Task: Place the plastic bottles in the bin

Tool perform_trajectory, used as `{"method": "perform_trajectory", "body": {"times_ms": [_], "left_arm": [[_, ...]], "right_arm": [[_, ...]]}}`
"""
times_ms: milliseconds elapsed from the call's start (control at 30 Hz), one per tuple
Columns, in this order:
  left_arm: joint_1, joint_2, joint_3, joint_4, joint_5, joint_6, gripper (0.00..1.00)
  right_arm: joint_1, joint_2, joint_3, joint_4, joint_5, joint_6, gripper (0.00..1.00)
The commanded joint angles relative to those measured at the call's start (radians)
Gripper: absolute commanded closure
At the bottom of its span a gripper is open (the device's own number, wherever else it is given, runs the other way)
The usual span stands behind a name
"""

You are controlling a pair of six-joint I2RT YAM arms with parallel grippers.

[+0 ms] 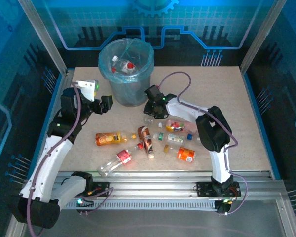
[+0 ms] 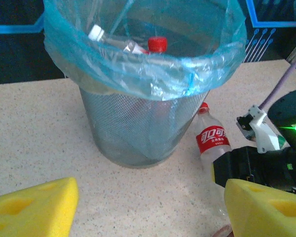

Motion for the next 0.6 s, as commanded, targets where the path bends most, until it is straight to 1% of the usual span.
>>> {"method": "perform_trajectory", "body": {"times_ms": [0,233,333,400,467,567], "left_arm": [[0.013,0.000,0.066,-0.036,-0.020,-0.039,0.22],[0.013,0.008,0.149,-0.053,-0.005,-0.117,0.23],[0.013,0.020,0.188,-0.055,0.018,-0.156,0.23],[0.013,0.042,0.224,-0.068,0.054,-0.175,0.24],[0.011,0.073,0.267,-0.077,0.131,-0.189,0.24],[0.010,0.126,0.335,-0.087,0.217,-0.248,0.27]], "right_arm": [[-0.013,-0.075,-0.034,0.034,0.015,-0.004,0.54],[-0.019,-0.192,-0.126,0.067,0.028,-0.009,0.58],[-0.023,-0.246,-0.164,0.080,0.040,-0.014,0.59],[-0.027,-0.281,-0.194,0.097,0.046,-0.021,0.59],[-0.032,-0.309,-0.213,0.107,0.038,-0.042,0.59],[-0.043,-0.343,-0.225,0.100,0.016,-0.084,0.60]]}}
